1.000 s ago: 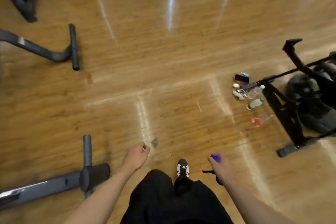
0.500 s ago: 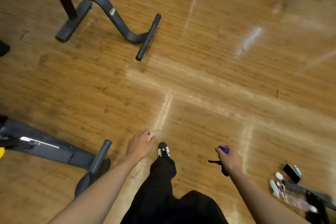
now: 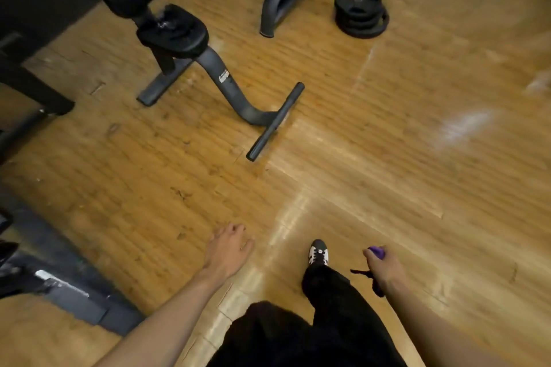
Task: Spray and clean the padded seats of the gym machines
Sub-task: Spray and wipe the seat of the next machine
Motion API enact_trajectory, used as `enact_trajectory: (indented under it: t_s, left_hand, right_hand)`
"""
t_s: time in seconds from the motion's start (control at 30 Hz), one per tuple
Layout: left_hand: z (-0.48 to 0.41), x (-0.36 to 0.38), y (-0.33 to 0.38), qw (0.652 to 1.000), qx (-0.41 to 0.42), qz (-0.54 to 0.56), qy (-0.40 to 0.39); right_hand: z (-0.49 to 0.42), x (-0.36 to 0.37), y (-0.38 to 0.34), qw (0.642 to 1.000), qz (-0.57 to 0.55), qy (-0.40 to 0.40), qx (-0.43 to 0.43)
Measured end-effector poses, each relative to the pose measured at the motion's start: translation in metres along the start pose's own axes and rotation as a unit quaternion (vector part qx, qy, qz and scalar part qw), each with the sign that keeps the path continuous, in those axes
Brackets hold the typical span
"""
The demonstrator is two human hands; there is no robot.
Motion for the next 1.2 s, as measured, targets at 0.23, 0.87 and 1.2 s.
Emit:
enact_trajectory:
  t_s: [0.23, 0.87, 1.2]
  left_hand:
    - [-0.085, -0.079, 0.028, 0.989, -0.102, 0.106, 0.033]
    - [-0.352, -0.285, 0.034, 0.966, -0.159, 0.204, -0.021]
    - [-0.416, -0.414, -0.026, 0.908, -0.315, 0.270, 0.053]
  right_hand:
    - [-0.085, -0.065, -0.166, 0.993, 0.086, -0.052, -0.061]
    - [-0.284, -0.117, -0.566, 0.978, 0.143, -0.058, -0.143]
    - [-0.385, -0.086, -0.760, 0.946, 0.235, -0.136, -0.178]
Point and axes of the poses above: each hand's wrist, its own z-axis away from the middle knuckle, its own x-axis out of the palm, y = z × x, the point moved 6 cm from there along -z, towards the middle knuckle, and after that the axes turned 10 degrees about -y, right-handed, at the moved point
